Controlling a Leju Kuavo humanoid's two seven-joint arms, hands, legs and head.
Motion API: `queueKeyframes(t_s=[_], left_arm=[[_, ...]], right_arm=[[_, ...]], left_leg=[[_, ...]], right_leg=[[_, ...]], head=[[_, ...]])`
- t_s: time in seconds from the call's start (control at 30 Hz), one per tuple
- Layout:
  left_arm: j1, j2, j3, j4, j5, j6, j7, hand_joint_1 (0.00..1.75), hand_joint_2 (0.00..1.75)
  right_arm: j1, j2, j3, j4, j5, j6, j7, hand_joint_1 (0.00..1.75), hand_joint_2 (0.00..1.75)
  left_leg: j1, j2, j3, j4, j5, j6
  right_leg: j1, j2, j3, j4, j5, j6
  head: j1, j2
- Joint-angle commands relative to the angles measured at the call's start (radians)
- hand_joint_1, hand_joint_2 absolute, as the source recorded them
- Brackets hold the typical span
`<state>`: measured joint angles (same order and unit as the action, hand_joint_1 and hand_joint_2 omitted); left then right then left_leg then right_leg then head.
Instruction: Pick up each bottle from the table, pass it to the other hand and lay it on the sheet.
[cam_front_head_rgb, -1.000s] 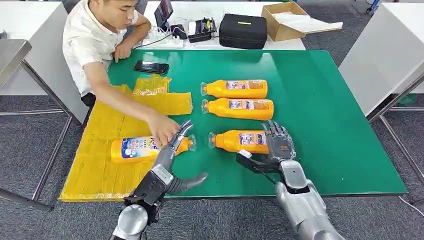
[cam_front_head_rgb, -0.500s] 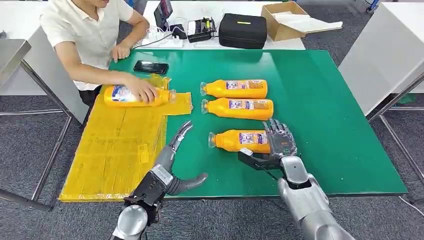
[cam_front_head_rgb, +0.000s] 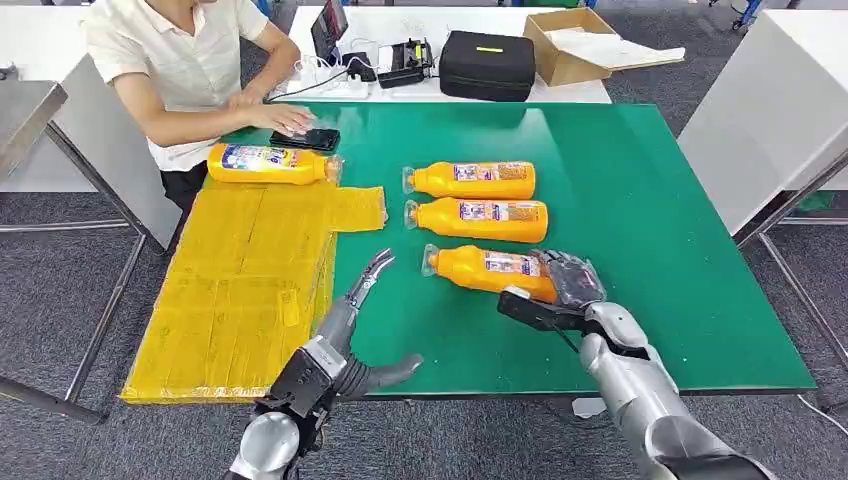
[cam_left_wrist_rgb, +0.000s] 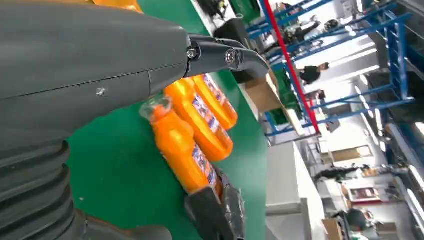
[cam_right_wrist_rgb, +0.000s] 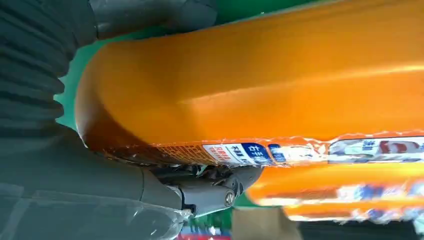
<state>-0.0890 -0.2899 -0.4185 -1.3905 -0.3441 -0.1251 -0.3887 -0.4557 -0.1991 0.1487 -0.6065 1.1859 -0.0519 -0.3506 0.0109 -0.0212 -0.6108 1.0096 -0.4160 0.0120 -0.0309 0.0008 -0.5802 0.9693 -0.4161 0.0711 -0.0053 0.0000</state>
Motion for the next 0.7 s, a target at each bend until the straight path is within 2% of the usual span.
queueKeyframes(t_s=[0.03, 0.2, 0.23, 0.27, 0.3, 0.33, 0.37, 0.4, 0.47, 0.57, 0.6, 0.63, 0.7], left_arm=[[-0.035, -0.005, -0.037, 0.092, 0.005, -0.002, -0.006, 0.0, 1.75], [-0.036, -0.003, -0.047, 0.075, 0.011, 0.0, -0.008, 0.0, 1.75], [-0.027, -0.018, -0.026, 0.07, 0.053, 0.005, -0.008, 0.0, 1.75], [-0.027, -0.014, -0.03, 0.065, 0.059, 0.006, -0.006, 0.0, 1.75], [-0.014, -0.045, 0.013, 0.06, 0.127, 0.018, 0.003, 0.0, 1.75], [-0.015, -0.042, 0.01, 0.055, 0.133, 0.019, 0.007, 0.0, 1.75], [-0.005, -0.059, 0.037, 0.057, 0.234, 0.054, 0.05, 0.0, 1.75], [-0.007, -0.058, 0.039, 0.06, 0.235, 0.055, 0.05, 0.0, 1.75], [-0.007, -0.058, 0.039, 0.062, 0.235, 0.055, 0.05, 0.0, 1.75], [-0.007, -0.058, 0.04, 0.064, 0.236, 0.055, 0.05, 0.0, 1.75], [-0.007, -0.058, 0.04, 0.065, 0.236, 0.055, 0.05, 0.0, 1.75], [0.001, -0.059, 0.049, 0.071, 0.367, 0.064, 0.099, 0.0, 1.75], [0.003, -0.059, 0.077, 0.14, 0.626, 0.03, 0.165, 0.0, 1.75]], right_arm=[[0.065, -0.023, -0.051, 0.147, -0.023, 0.04, -0.018, 1.75, 1.75], [0.098, -0.016, -0.021, 0.048, -0.092, -0.006, -0.065, 1.75, 1.75], [0.119, 0.011, -0.038, -0.017, -0.149, -0.05, -0.114, 1.75, 1.75], [0.136, 0.016, -0.018, -0.07, -0.162, -0.034, -0.083, 1.75, 1.75], [0.175, 0.052, -0.051, -0.163, -0.251, -0.041, -0.146, 1.75, 1.75], [0.204, 0.063, -0.035, -0.233, -0.255, -0.024, -0.101, 1.75, 1.75], [0.252, 0.104, -0.051, -0.361, -0.329, -0.014, -0.141, 1.75, 1.75], [0.272, 0.114, -0.033, -0.426, -0.326, 0.007, -0.092, 1.75, 1.75], [0.277, 0.115, -0.026, -0.446, -0.327, 0.013, -0.078, 1.75, 1.75], [0.278, 0.102, -0.024, -0.443, -0.334, 0.019, -0.075, 1.75, 1.75], [0.275, 0.1, -0.026, -0.433, -0.339, 0.019, -0.079, 1.75, 1.75], [0.275, 0.124, -0.047, -0.444, -0.397, 0.024, -0.148, 1.75, 1.75], [0.258, 0.172, -0.007, -0.505, -0.422, 0.057, -0.188, 1.75, 1.75]], left_leg=[[0.001, -0.003, 0.003, -0.001, 0.0, 0.0], [0.002, -0.005, 0.006, -0.002, 0.0, 0.001], [0.002, -0.004, 0.007, -0.001, -0.001, 0.001], [0.002, -0.001, 0.008, -0.001, -0.002, 0.001], [0.002, -0.001, 0.008, -0.001, -0.002, 0.001], [0.002, -0.001, 0.007, -0.001, -0.002, 0.0], [0.002, 0.001, 0.007, -0.001, -0.002, 0.0], [0.002, 0.001, 0.007, -0.001, -0.002, 0.0], [0.002, 0.003, 0.007, -0.001, -0.003, 0.0], [0.001, 0.007, 0.006, 0.0, -0.005, -0.001], [0.001, 0.005, 0.005, 0.001, -0.003, 0.0], [0.001, 0.005, 0.005, 0.001, -0.003, 0.0], [0.0, 0.006, 0.003, 0.0, -0.003, 0.0]], right_leg=[[0.002, -0.005, 0.006, -0.003, 0.0, -0.003], [0.003, -0.008, 0.01, -0.006, 0.0, -0.005], [0.002, -0.006, 0.01, -0.005, -0.001, -0.004], [0.002, -0.002, 0.01, -0.004, -0.001, -0.003], [0.002, -0.003, 0.011, -0.005, -0.001, -0.003], [0.003, -0.003, 0.011, -0.005, 0.0, -0.004], [0.003, -0.001, 0.01, -0.005, 0.0, -0.005], [0.002, 0.0, 0.01, -0.004, 0.0, -0.004], [0.002, 0.001, 0.019, -0.003, -0.001, -0.004], [0.003, 0.003, 0.017, -0.001, -0.002, -0.007], [0.002, 0.001, 0.016, -0.001, 0.0, -0.003], [0.003, 0.002, 0.016, -0.001, -0.001, -0.005], [0.002, 0.003, 0.013, -0.001, 0.0, -0.003]], head=[[-0.001, 0.0], [0.0, 0.0], [0.0, 0.0], [0.0, 0.0], [0.0, 0.0], [0.0, 0.0], [0.0, 0.0], [-0.001, 0.0], [0.0, 0.0], [-0.001, 0.0], [-0.001, 0.0], [0.0, 0.0], [-0.002, 0.0]])
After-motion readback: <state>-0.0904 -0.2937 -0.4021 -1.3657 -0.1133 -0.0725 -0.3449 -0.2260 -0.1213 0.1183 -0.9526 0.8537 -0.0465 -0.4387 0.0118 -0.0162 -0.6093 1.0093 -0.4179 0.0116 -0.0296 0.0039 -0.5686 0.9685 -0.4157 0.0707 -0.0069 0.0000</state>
